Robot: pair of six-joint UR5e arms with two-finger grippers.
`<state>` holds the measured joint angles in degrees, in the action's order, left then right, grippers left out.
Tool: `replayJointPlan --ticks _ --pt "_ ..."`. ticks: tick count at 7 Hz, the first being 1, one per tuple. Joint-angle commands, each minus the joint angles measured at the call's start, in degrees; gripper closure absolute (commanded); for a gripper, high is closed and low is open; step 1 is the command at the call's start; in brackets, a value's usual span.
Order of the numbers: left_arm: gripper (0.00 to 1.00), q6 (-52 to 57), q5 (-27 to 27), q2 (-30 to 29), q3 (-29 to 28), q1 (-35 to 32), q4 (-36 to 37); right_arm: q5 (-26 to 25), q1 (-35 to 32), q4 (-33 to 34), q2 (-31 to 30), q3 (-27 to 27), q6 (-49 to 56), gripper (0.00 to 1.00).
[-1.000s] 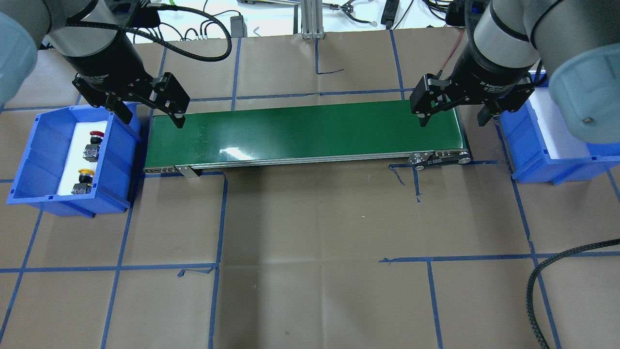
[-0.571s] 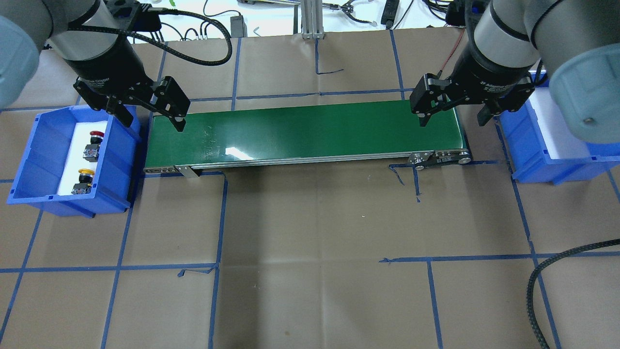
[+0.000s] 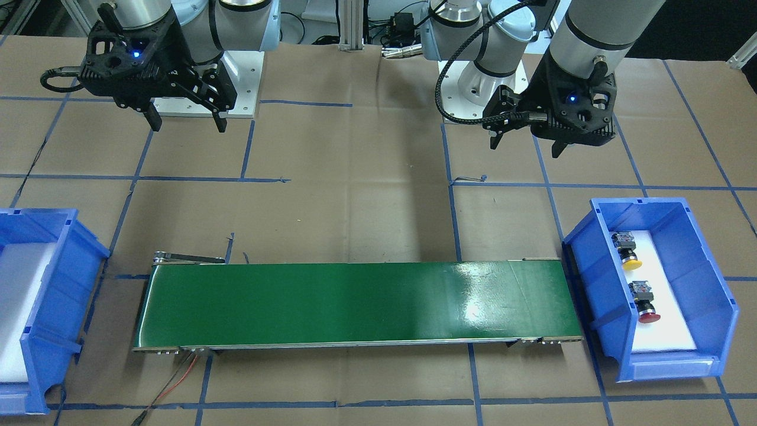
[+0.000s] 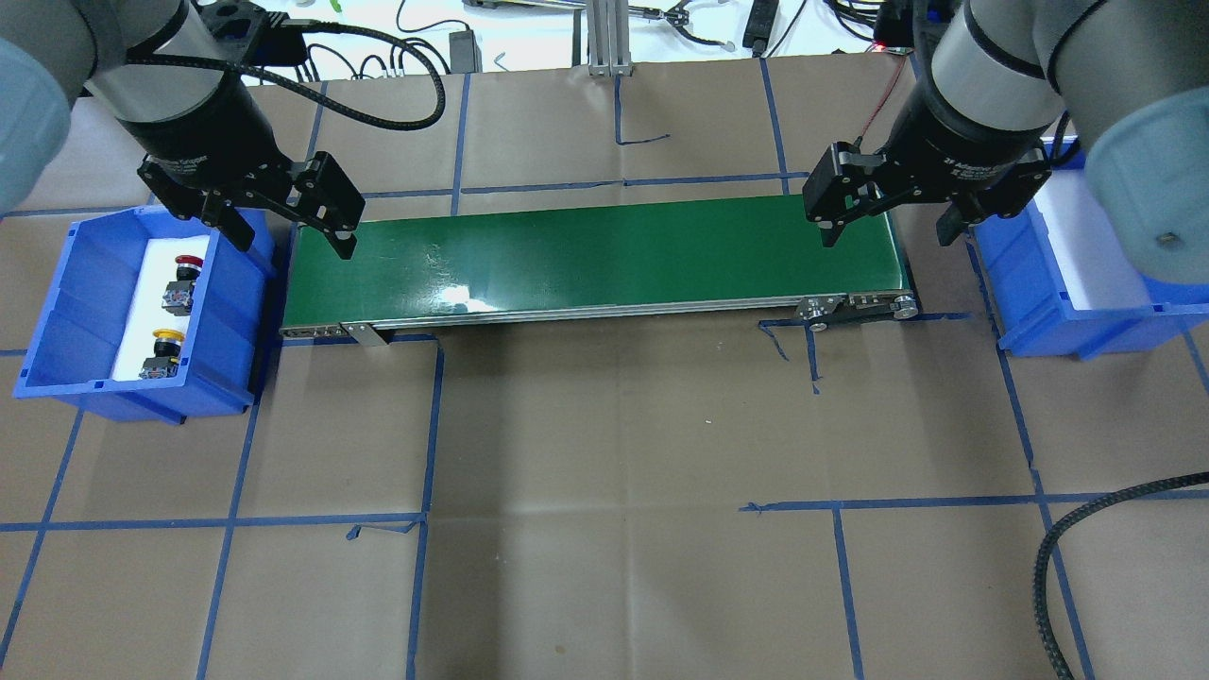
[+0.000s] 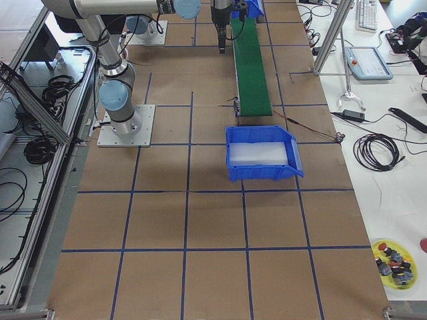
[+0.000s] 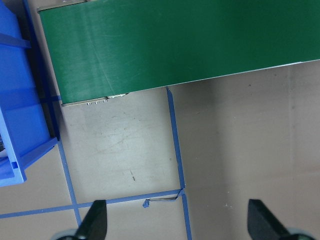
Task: Transport two buttons from left to right
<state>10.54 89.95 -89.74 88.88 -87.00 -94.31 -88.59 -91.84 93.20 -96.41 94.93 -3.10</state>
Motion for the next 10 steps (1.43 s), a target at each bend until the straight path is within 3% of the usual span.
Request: replayJointPlan --ticks 1,7,10 --pt "0.0 2.8 -0.2 -0.1 -0.1 6.8 0.2 0.0 0.0 0.1 -0.1 0.1 0.0 0.0" --pt "0.0 27.6 -0.4 -5.3 0.6 33.2 5.6 0.0 0.0 0.7 0.1 0.2 0.1 0.0" --pt "0.0 28.9 -0.8 -7.7 3.6 34.4 11.3 0.1 0.0 -0.2 -0.1 0.3 0.1 0.0"
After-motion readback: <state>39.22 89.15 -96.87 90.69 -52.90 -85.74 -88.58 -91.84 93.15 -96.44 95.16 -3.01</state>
